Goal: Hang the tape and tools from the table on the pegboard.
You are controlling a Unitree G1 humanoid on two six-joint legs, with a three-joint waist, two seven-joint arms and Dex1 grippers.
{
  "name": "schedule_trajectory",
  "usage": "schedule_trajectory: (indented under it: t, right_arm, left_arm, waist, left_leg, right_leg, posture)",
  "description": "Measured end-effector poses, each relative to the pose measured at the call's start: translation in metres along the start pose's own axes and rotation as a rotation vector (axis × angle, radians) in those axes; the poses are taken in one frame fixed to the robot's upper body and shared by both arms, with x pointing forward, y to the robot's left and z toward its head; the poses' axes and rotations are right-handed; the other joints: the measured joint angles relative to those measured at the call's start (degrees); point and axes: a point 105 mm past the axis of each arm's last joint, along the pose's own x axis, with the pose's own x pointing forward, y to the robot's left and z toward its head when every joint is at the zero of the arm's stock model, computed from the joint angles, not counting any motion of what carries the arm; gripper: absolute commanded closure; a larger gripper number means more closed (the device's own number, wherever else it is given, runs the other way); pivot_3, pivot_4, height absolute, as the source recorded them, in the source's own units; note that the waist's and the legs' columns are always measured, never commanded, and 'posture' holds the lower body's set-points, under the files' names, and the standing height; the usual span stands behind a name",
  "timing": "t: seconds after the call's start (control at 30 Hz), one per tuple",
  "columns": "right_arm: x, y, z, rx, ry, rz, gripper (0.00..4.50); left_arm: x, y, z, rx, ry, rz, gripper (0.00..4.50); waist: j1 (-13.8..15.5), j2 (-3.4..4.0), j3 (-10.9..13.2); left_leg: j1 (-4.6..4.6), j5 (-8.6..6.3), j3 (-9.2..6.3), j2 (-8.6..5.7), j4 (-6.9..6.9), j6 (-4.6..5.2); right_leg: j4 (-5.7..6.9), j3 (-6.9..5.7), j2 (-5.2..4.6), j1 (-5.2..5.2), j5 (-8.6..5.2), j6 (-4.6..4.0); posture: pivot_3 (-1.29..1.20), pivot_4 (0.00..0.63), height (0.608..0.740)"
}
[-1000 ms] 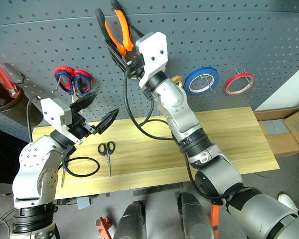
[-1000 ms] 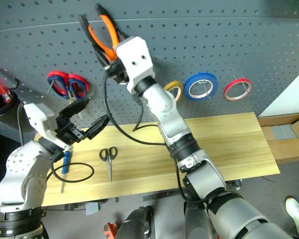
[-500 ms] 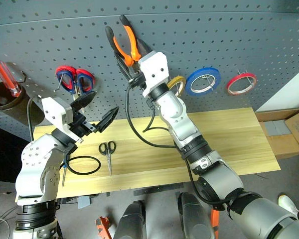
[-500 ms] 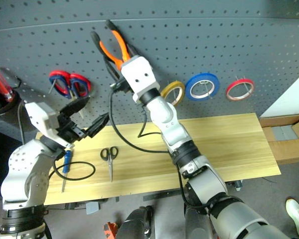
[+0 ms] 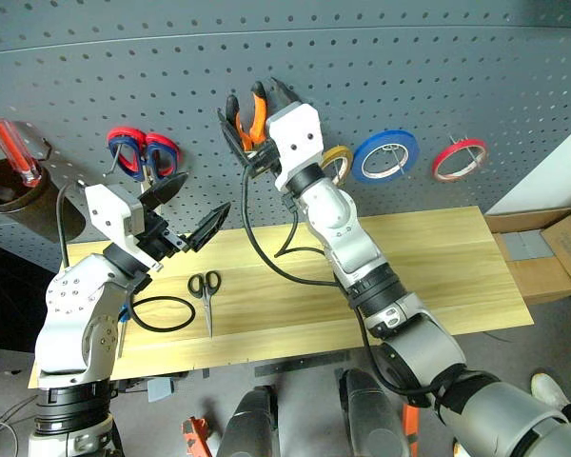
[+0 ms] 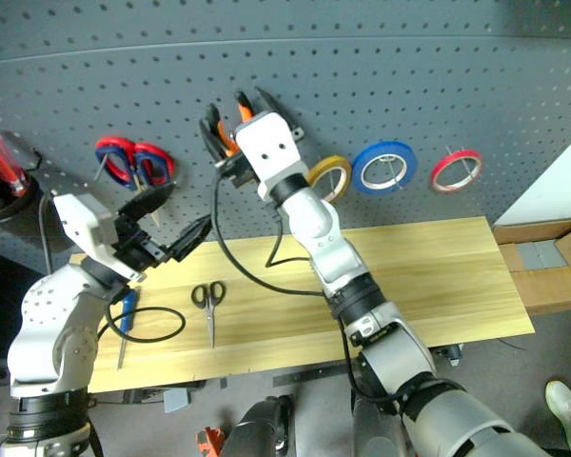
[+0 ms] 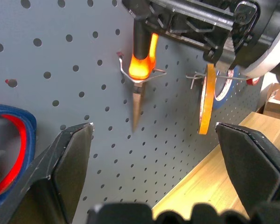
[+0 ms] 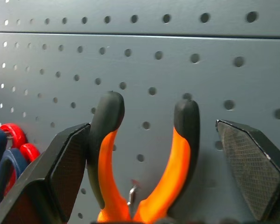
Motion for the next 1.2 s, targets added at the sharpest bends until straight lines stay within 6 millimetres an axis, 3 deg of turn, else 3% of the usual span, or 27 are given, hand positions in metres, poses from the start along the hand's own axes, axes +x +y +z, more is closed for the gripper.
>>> schedule_trajectory:
  t: [0.1,0.3,0.37,0.6,0.73,0.93,1.2]
  right_arm:
    - [-0.007,-0.013,0.016,0.021,-0.033,-0.050,0.05]
    - [-0.030,-0.055,0.067,0.030,-0.131,-0.099,0.05]
    - [-0.043,-0.060,0.073,0.054,-0.113,-0.068,0.05]
    - [-0.098,-0.045,0.039,0.235,0.215,0.186,0.05]
    - [-0.133,-0.041,0.030,0.285,0.388,0.325,0.05]
    - [-0.188,-0.018,0.019,0.381,0.635,0.556,0.05]
    - [-0.202,0.003,-0.001,0.378,0.760,0.596,0.05]
  left_arm:
    - [-0.001,0.000,-0.003,-0.005,0.013,0.011,0.00]
    - [-0.013,0.002,-0.028,-0.017,0.129,0.082,0.00]
    - [-0.017,0.005,-0.037,-0.018,0.177,0.116,0.00]
    - [-0.047,0.004,-0.090,-0.030,0.507,0.233,0.00]
    - [-0.064,-0.010,-0.102,-0.116,0.635,0.190,0.00]
    - [-0.094,-0.015,-0.135,-0.100,0.927,0.329,0.00]
    - [-0.092,-0.034,-0.161,-0.249,1.093,0.419,0.00]
  waist:
    - [0.0,0.00,0.0]
    - [0.2,0.00,0.0]
    - [0.2,0.00,0.0]
    - [0.3,0.00,-0.1]
    - [1.1,0.00,-0.1]
    - [1.8,-0.03,-0.1]
    - [2.0,-0.08,-0.1]
  left_leg:
    - [-0.02,0.00,-0.01,0.03,-0.03,0.00]
    - [-0.01,-0.01,0.00,0.02,-0.08,0.01]
    - [0.00,-0.01,0.01,0.01,-0.08,0.01]
    - [0.01,-0.04,0.08,0.00,-0.07,0.07]
    - [0.00,-0.05,0.05,0.03,-0.09,0.09]
    - [0.02,-0.09,0.08,-0.07,-0.06,0.17]
    - [0.04,-0.06,0.10,-0.07,0.02,0.12]
  right_leg:
    - [-0.04,0.00,-0.01,-0.01,0.00,0.00]
    - [-0.08,0.00,-0.02,-0.02,0.00,0.00]
    - [-0.06,0.01,0.00,-0.02,0.00,0.00]
    - [-0.03,0.06,-0.01,-0.01,0.01,0.01]
    - [-0.06,0.05,-0.02,0.00,0.01,0.01]
    - [-0.05,0.04,0.00,0.08,0.02,0.02]
    - [-0.01,0.03,0.01,0.09,0.10,0.03]
  posture:
    - [-0.01,0.242,0.740]
    - [-0.02,0.247,0.740]
    - [-0.02,0.251,0.740]
    - [-0.04,0.261,0.740]
    - [-0.04,0.265,0.740]
    - [-0.04,0.275,0.740]
    - [-0.05,0.293,0.740]
